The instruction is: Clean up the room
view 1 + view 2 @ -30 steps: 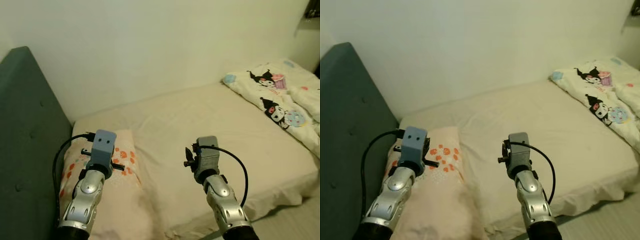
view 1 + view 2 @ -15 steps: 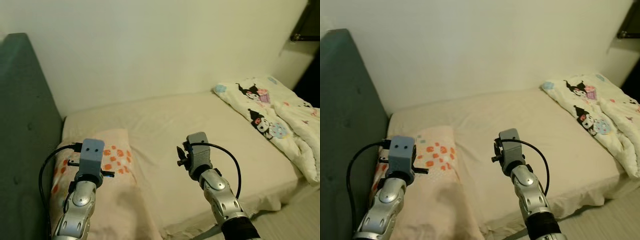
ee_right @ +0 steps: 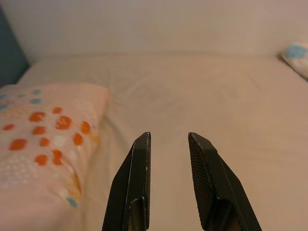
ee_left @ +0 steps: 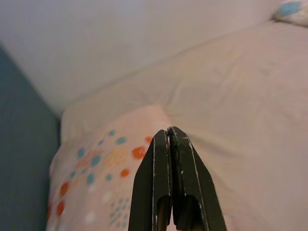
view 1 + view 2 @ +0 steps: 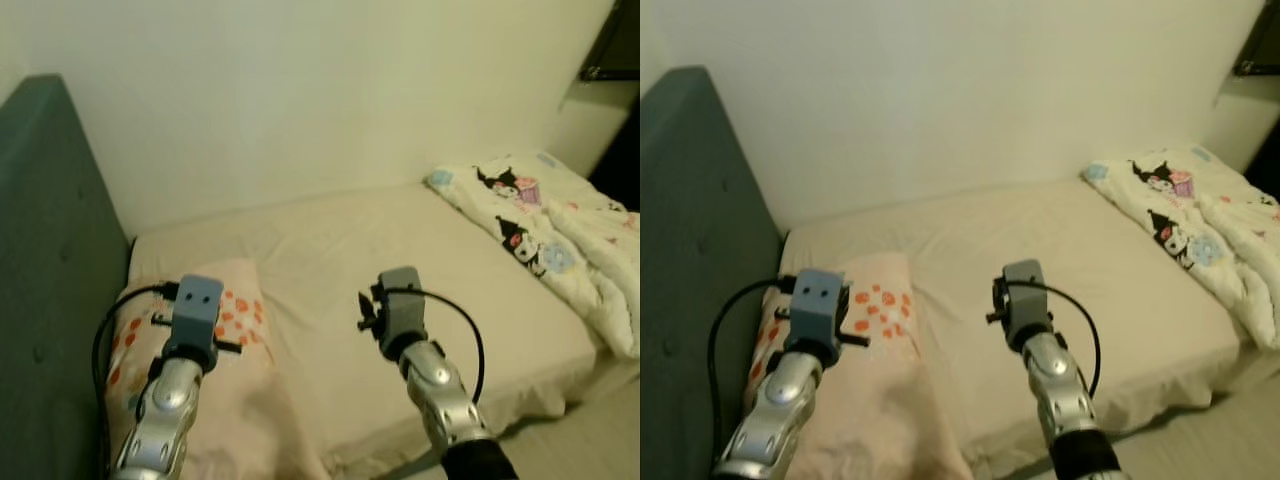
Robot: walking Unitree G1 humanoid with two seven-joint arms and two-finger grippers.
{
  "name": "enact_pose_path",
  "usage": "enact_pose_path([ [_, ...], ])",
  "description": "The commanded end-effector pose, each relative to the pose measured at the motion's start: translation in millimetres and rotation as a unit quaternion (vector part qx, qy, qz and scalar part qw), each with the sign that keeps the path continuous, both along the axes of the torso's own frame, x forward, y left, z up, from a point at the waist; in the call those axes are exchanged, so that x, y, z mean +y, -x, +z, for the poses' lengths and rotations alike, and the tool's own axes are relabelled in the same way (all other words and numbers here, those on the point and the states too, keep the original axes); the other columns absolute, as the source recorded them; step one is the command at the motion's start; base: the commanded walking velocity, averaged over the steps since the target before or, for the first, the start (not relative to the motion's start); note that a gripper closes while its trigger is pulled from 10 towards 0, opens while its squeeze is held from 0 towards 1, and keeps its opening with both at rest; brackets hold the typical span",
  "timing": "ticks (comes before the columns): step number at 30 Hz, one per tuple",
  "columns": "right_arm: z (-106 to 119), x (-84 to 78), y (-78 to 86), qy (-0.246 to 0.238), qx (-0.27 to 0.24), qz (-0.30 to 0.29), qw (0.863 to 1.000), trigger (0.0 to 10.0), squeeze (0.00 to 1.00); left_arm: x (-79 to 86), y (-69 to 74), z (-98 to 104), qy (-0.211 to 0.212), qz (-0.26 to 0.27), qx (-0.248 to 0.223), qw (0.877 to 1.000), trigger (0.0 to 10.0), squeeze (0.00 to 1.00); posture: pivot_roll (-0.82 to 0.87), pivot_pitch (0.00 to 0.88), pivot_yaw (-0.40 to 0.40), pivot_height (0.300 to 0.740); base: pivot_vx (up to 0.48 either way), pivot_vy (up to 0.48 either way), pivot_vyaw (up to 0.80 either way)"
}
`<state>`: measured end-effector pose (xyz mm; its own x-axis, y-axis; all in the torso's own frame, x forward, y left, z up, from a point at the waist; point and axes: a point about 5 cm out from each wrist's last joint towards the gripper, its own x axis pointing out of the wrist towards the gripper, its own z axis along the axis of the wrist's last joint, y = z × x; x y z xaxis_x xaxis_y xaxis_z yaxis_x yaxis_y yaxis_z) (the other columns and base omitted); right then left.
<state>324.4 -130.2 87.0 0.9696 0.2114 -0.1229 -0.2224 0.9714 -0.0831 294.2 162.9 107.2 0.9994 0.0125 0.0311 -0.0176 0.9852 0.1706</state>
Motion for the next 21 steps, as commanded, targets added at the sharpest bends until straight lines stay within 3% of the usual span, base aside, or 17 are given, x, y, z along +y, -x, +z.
enact_pose_path([
  [1,-8,-4.4,3.3,-0.005,0.019,-0.014,1.0,10.0,0.0,-4.6,0.6,-2,0.0,-0.01,0.006,1.0,10.0,0.0,-0.02,0.049,-0.015,0.74,0.0,0.0,-0.8],
  [18,-10,-1.9,1.4,0.0,0.022,-0.022,1.0,10.0,0.0,-22.8,4.3,-3,0.047,-0.042,0.008,0.998,10.0,0.0,-0.01,0.045,-0.007,0.74,0.0,0.0,-0.8],
  [21,-11,-1.2,1.8,0.001,0.022,-0.02,1.0,10.0,0.0,-22.2,4.6,-3,0.082,-0.027,0.023,0.996,10.0,0.0,-0.01,0.045,-0.006,0.74,0.0,0.0,-0.8],
])
